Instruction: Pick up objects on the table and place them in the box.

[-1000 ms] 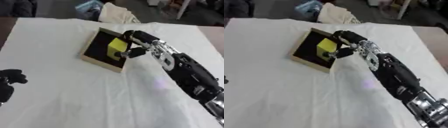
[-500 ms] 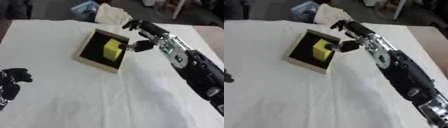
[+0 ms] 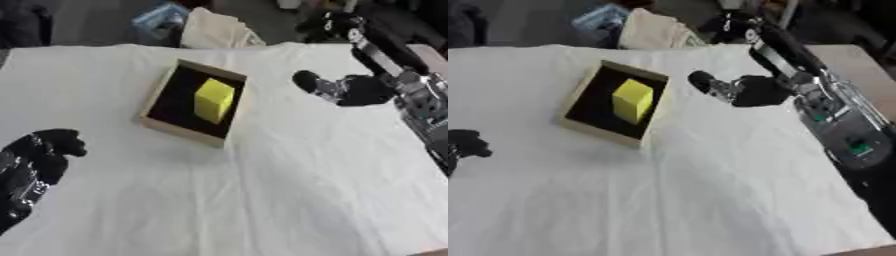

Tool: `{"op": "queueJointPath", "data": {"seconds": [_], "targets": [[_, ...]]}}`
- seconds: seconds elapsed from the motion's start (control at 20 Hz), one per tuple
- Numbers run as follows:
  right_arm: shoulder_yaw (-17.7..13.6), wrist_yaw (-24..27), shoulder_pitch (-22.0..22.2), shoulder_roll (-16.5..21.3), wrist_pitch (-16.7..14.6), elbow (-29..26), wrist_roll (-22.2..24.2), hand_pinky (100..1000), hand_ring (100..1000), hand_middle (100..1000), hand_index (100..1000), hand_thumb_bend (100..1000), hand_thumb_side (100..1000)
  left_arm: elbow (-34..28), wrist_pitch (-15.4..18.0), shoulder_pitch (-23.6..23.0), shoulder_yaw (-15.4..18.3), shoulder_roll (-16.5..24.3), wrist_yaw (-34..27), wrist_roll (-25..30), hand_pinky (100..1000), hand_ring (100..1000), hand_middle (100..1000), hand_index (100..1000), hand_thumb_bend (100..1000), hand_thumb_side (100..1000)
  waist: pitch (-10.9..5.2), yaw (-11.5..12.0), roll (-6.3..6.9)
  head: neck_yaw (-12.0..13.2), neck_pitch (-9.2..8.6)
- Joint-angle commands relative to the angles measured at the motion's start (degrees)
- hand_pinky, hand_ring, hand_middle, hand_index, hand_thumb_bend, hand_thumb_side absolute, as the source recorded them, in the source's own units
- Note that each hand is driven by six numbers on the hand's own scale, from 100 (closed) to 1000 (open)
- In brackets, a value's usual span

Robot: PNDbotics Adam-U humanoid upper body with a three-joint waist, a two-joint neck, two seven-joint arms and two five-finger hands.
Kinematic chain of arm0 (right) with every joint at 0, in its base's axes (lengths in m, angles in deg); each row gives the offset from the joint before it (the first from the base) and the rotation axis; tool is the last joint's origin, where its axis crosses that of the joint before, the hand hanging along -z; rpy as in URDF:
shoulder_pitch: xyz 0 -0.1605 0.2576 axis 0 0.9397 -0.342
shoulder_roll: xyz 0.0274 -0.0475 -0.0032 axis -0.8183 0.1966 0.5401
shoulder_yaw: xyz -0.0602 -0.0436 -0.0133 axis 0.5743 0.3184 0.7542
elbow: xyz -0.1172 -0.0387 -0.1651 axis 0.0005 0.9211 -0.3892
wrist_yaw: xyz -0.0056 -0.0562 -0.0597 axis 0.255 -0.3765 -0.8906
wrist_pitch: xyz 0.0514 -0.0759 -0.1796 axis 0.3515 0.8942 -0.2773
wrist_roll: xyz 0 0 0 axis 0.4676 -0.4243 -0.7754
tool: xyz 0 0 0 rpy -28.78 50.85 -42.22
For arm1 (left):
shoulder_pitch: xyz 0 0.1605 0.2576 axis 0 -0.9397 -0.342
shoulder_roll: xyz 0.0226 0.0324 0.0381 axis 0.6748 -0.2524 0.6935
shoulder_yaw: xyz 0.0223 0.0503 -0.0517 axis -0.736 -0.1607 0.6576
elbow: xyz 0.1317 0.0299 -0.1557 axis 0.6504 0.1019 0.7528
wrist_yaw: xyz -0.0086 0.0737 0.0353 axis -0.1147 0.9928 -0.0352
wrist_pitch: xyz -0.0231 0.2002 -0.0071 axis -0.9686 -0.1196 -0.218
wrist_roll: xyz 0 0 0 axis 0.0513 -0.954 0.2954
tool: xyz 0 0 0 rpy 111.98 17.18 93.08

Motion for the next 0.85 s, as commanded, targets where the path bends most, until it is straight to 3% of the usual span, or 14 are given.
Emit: {"op": "queueJointPath", "data": {"seconds": [0.05, 0.4, 0.6, 0.85], "targets": [[-2.17, 1.86, 2.52, -2.49, 0.19, -3.60, -1.29, 737, 721, 776, 833, 419, 810, -0.68, 0.00, 0.00, 0.90, 0.83, 0.40, -0.78, 860, 690, 644, 781, 484, 684, -0.76, -0.85, 0.37, 1.92, 0.01], [-2.45, 2.06, 8.98, -11.20, -2.52, -3.82, -2.15, 726, 705, 763, 814, 386, 828, -0.53, 0.03, -0.69, 1.15, 0.89, 0.89, -0.98, 864, 699, 655, 781, 483, 689, -0.66, -2.91, 0.54, 3.70, 1.77], [-2.36, 1.84, 9.68, -12.35, -2.87, -3.82, -2.09, 726, 705, 763, 814, 386, 828, -0.54, 0.10, -0.78, 1.18, 0.90, 0.98, -0.76, 864, 699, 655, 781, 483, 689, -0.69, -2.98, 0.48, 3.89, 2.04], [-2.30, 3.70, 12.01, -17.14, -2.06, -3.82, -1.55, 719, 693, 754, 796, 360, 851, -0.25, 0.02, -1.42, 1.01, 0.60, 1.33, -0.09, 872, 717, 683, 783, 482, 697, -1.00, -3.59, 0.34, 5.39, 5.00]]}}
